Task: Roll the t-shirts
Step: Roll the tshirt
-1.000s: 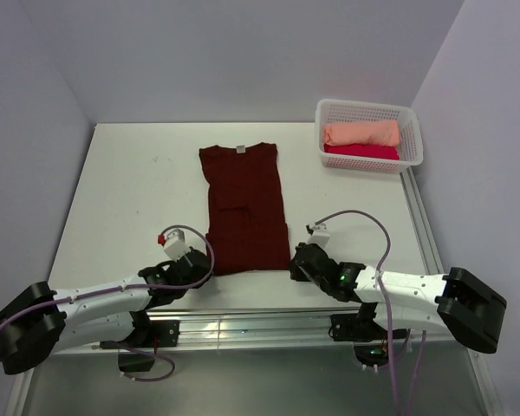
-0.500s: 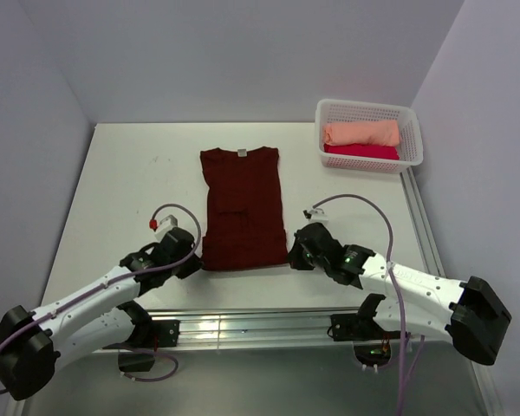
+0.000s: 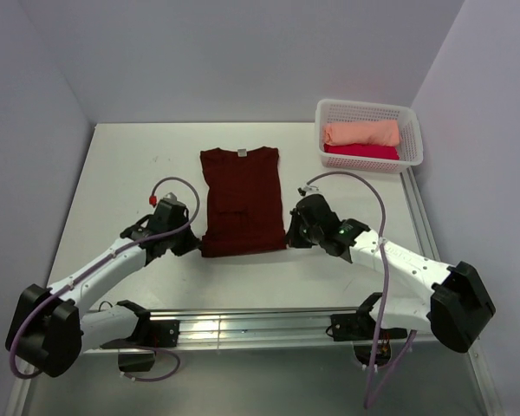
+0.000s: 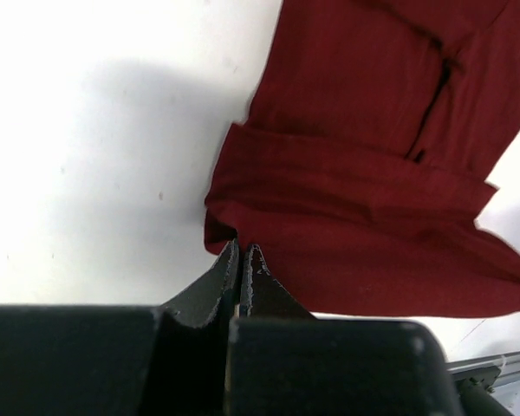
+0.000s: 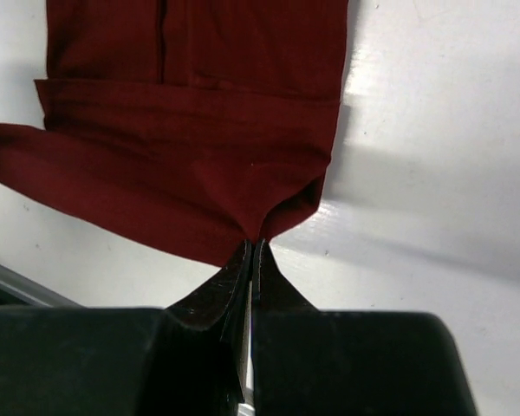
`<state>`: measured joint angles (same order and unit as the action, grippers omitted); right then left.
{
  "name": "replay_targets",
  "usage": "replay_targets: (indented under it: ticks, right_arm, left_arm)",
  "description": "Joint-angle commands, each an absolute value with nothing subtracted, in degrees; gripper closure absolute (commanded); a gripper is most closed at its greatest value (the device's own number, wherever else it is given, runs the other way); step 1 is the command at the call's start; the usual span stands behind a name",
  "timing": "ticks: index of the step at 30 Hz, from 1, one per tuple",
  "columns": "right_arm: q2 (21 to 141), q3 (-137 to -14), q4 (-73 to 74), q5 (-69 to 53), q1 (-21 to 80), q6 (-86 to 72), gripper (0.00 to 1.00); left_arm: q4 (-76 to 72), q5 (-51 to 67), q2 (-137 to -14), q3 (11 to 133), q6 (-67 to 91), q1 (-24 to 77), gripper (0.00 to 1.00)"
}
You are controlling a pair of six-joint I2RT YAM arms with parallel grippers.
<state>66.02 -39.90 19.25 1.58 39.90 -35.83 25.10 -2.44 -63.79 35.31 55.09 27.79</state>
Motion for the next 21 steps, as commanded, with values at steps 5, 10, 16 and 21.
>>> replay_targets:
  ticks: [5,10,16,21]
  right_arm:
    - [71.44,-47.36,20.92,1.15,36.48,-30.94,1.00]
    - [74.88,-51.58,21.71,1.32,34.81,-29.45,1.00]
    - [79.36,-55.45,22.06,0.62,31.91,-27.60,1.00]
    - [83.14,-57.39,21.53,0.26,30.41,-27.07,1.00]
  left_arm:
    - [26.54,-2.11,-68.99,44.64,48.69,24.17,1.00]
    - [26.28,-1.32,-72.94,48.07,46.76,22.68,1.00]
    - [25.49,-0.44,-77.60,50.36,44.74,19.95,1.00]
    - [24.70,0.62,-80.85,52.99,43.33,17.84,1.00]
